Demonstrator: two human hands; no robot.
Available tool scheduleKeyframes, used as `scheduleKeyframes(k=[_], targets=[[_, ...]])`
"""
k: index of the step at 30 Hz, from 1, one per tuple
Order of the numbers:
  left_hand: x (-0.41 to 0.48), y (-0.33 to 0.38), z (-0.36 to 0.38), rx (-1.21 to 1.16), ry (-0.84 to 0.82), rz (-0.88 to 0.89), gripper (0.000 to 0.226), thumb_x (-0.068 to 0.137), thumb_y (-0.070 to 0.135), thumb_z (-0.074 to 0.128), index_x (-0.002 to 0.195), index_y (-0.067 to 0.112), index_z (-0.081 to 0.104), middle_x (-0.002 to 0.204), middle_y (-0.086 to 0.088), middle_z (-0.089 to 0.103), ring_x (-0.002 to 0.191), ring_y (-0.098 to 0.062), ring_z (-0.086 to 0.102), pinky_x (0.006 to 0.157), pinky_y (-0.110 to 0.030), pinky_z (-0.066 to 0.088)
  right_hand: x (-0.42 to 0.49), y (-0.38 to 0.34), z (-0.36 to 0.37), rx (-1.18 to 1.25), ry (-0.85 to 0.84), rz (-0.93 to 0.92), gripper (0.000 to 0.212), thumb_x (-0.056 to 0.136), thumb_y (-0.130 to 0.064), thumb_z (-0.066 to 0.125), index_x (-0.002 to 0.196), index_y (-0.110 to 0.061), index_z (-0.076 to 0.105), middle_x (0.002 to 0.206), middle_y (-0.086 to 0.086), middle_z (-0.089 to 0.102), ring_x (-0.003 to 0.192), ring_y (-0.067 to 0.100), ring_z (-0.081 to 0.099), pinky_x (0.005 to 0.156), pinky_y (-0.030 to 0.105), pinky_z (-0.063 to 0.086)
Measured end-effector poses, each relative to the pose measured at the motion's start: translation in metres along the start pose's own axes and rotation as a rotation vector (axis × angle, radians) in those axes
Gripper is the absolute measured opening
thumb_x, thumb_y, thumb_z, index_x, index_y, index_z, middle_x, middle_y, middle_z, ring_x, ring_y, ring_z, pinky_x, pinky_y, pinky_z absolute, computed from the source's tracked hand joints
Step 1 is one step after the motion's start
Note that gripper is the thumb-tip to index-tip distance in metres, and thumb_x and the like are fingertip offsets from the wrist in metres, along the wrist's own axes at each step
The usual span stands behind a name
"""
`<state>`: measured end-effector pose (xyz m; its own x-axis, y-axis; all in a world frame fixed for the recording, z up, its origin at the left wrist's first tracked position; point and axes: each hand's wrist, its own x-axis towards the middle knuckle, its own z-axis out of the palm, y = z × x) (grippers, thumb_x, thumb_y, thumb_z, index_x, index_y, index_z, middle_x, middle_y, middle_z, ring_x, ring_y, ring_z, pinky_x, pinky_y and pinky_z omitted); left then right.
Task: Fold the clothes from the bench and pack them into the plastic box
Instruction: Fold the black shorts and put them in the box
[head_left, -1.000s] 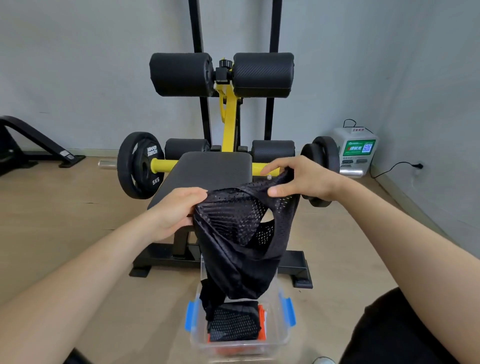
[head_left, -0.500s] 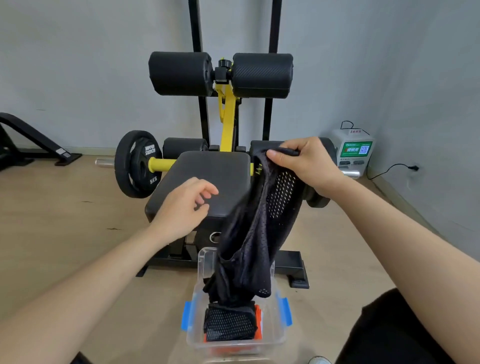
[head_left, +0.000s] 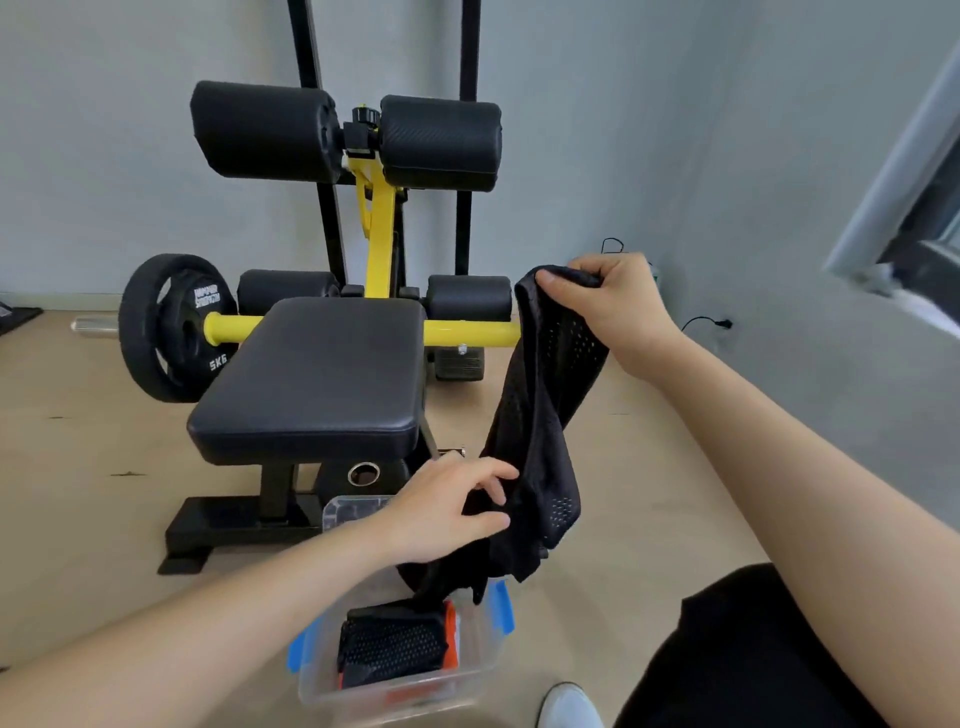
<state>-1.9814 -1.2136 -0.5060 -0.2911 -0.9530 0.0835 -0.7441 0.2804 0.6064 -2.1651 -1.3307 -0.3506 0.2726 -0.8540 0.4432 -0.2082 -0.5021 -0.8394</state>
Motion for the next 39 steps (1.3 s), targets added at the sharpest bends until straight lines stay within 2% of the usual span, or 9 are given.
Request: scheduleKeyframes(k=[4, 7, 12, 15, 18, 23, 27, 34, 39], targets=[[0.003, 0.001, 0.004, 0.038, -0.011, 0.026, 0.029, 0.088, 0.049, 0.069, 0.117, 0.045, 0.066, 0.089, 0.013, 0.066, 0.103, -0.004, 0.049, 0.106, -0.037, 0.031, -0.001, 0.014, -0.010, -0.013, -0.061, 0.062, 0.026, 0.086, -0.024, 0.075, 0.078, 0.000, 0.071, 0.064, 0.005, 0.061, 0.057, 0.013, 0.057, 0.057, 0.025, 0.046], [0.002, 0.006, -0.006, -0.049, 0.214, 0.029, 0.024, 0.085, 0.045, 0.072, 0.108, 0.042, 0.067, 0.090, 0.014, 0.062, 0.097, -0.001, 0.056, 0.097, -0.039, 0.045, -0.001, 0.023, -0.012, 0.010, -0.157, 0.145, 0.031, 0.086, -0.024, 0.075, 0.083, 0.006, 0.069, 0.069, 0.010, 0.063, 0.063, 0.018, 0.061, 0.064, 0.030, 0.051], [0.013, 0.031, -0.045, -0.272, 0.546, 0.021, 0.042, 0.085, 0.034, 0.077, 0.123, 0.032, 0.060, 0.110, 0.015, 0.064, 0.106, 0.000, 0.059, 0.089, -0.021, 0.047, -0.009, 0.022, 0.000, 0.020, -0.365, 0.226, 0.026, 0.087, -0.022, 0.074, 0.092, 0.004, 0.074, 0.079, 0.016, 0.069, 0.070, 0.020, 0.064, 0.071, 0.034, 0.054], [0.019, 0.039, -0.061, -0.353, 0.520, -0.005, 0.051, 0.081, 0.038, 0.080, 0.126, 0.033, 0.057, 0.111, 0.015, 0.066, 0.103, 0.002, 0.062, 0.087, -0.019, 0.050, -0.013, 0.018, 0.013, 0.018, -0.494, 0.234, 0.026, 0.086, -0.019, 0.074, 0.098, 0.004, 0.073, 0.086, 0.022, 0.071, 0.076, 0.024, 0.066, 0.074, 0.037, 0.056], [0.024, 0.036, -0.070, -0.314, 0.505, 0.007, 0.030, 0.082, 0.031, 0.081, 0.109, 0.028, 0.067, 0.087, 0.009, 0.073, 0.080, -0.003, 0.068, 0.078, -0.024, 0.055, -0.014, 0.016, 0.023, -0.023, -0.588, 0.200, 0.033, 0.086, -0.020, 0.074, 0.101, 0.009, 0.069, 0.091, 0.031, 0.067, 0.079, 0.027, 0.064, 0.078, 0.041, 0.055], [0.023, 0.029, -0.091, -0.366, 0.536, -0.066, 0.004, 0.089, 0.022, 0.075, 0.089, 0.022, 0.071, 0.080, -0.001, 0.074, 0.070, -0.011, 0.068, 0.063, -0.031, 0.059, -0.020, 0.017, 0.035, -0.092, -0.383, 0.122, 0.019, 0.088, -0.012, 0.073, 0.096, 0.003, 0.067, 0.076, 0.006, 0.063, 0.052, -0.002, 0.055, 0.045, 0.009, 0.039], [0.019, 0.027, -0.107, -0.460, 0.566, -0.119, 0.010, 0.094, 0.017, 0.069, 0.100, 0.009, 0.066, 0.083, -0.012, 0.075, 0.072, -0.016, 0.071, 0.059, -0.026, 0.059, -0.030, 0.028, 0.049, -0.172, -0.101, -0.005, 0.017, 0.082, -0.023, 0.078, 0.079, -0.015, 0.063, 0.062, -0.001, 0.053, 0.054, 0.009, 0.047, 0.052, 0.022, 0.037], [0.021, 0.030, -0.120, -0.601, 0.535, -0.033, 0.016, 0.097, 0.005, 0.061, 0.101, 0.014, 0.074, 0.096, -0.007, 0.075, 0.088, -0.011, 0.070, 0.075, -0.025, 0.059, -0.069, 0.037, 0.095, -0.242, -0.182, 0.160, 0.033, 0.076, -0.047, 0.079, 0.082, -0.023, 0.057, 0.077, -0.009, 0.061, 0.071, 0.008, 0.057, 0.066, 0.028, 0.049], [0.020, 0.026, -0.130, -0.395, 0.560, -0.007, 0.034, 0.089, 0.002, 0.071, 0.116, 0.023, 0.073, 0.108, 0.005, 0.074, 0.097, -0.006, 0.071, 0.088, -0.017, 0.055, -0.055, 0.057, 0.094, -0.220, -0.187, 0.196, 0.015, 0.087, -0.021, 0.070, 0.075, -0.013, 0.066, 0.075, 0.002, 0.068, 0.075, 0.018, 0.064, 0.075, 0.042, 0.056]])
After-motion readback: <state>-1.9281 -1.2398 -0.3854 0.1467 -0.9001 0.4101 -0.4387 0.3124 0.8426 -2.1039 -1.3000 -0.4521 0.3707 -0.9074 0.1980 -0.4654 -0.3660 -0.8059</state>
